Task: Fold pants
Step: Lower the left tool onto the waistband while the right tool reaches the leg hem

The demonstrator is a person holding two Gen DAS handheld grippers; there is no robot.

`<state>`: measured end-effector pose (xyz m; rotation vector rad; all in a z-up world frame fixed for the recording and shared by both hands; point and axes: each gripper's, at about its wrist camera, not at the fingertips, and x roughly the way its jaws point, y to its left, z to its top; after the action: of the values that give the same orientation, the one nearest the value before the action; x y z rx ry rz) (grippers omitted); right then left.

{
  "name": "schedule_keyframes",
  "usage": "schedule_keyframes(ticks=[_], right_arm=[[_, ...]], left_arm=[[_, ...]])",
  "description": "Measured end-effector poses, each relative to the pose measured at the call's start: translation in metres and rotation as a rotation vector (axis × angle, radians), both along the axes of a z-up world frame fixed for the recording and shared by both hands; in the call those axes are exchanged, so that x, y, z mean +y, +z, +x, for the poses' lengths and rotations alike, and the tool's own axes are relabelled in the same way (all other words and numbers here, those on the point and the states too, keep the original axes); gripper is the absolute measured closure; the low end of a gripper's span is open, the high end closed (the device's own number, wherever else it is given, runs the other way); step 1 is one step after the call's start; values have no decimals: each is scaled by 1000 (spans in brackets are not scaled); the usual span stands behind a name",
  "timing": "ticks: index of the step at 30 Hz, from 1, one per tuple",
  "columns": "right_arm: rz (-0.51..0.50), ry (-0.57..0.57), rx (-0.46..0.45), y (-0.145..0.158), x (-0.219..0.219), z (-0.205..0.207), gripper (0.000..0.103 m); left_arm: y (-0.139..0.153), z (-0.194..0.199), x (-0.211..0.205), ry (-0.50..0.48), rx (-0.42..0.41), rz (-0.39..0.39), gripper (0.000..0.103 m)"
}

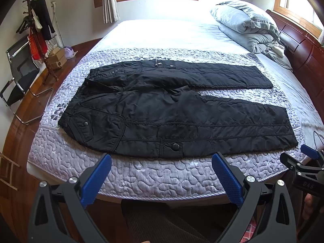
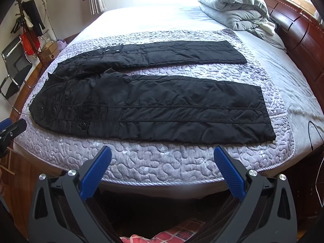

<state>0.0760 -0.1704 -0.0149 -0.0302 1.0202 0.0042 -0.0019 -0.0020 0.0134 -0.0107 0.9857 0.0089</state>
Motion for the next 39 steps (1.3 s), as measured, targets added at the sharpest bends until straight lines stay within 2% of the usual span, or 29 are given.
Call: schedule_keyframes(ticks=[12, 14, 17, 20, 22, 25, 27, 30, 33, 34, 37, 39], right_arm=[[-3, 9, 11, -4, 1, 3, 2], [1, 15, 12, -3, -1, 6, 2], [-2, 23, -4, 4, -14, 22, 2], [-31, 15, -44, 22, -40, 52, 2], [-17, 13, -68, 39, -67, 90, 2], [-1, 15, -72, 53, -102, 150, 2], [19, 10, -43, 54, -135, 212, 2], [132, -61, 100, 33, -198, 315, 2], [155, -142, 225, 0, -245, 389, 2], [127, -166, 283, -17, -263, 419, 2], [38, -214, 300, -46, -294, 466, 2], [43, -216, 314, -63, -308, 489, 2]], left_arm=[[-2, 3, 2, 4, 3, -6, 4], [-4, 7, 7, -11, 11, -71, 4], [-5, 20, 24, -29, 8, -209, 4], [-3, 53, 51, 2, 25, -239, 4], [-2, 78, 74, 37, 30, -249, 4], [-4, 145, 126, 116, 74, -279, 4], [-10, 185, 153, 137, 112, -331, 4], [-33, 250, 193, 175, 199, -367, 4], [-73, 310, 237, 241, 327, -452, 4], [-91, 329, 256, 288, 367, -502, 4], [-124, 361, 297, 413, 411, -557, 4], [-137, 373, 314, 470, 416, -580, 4]])
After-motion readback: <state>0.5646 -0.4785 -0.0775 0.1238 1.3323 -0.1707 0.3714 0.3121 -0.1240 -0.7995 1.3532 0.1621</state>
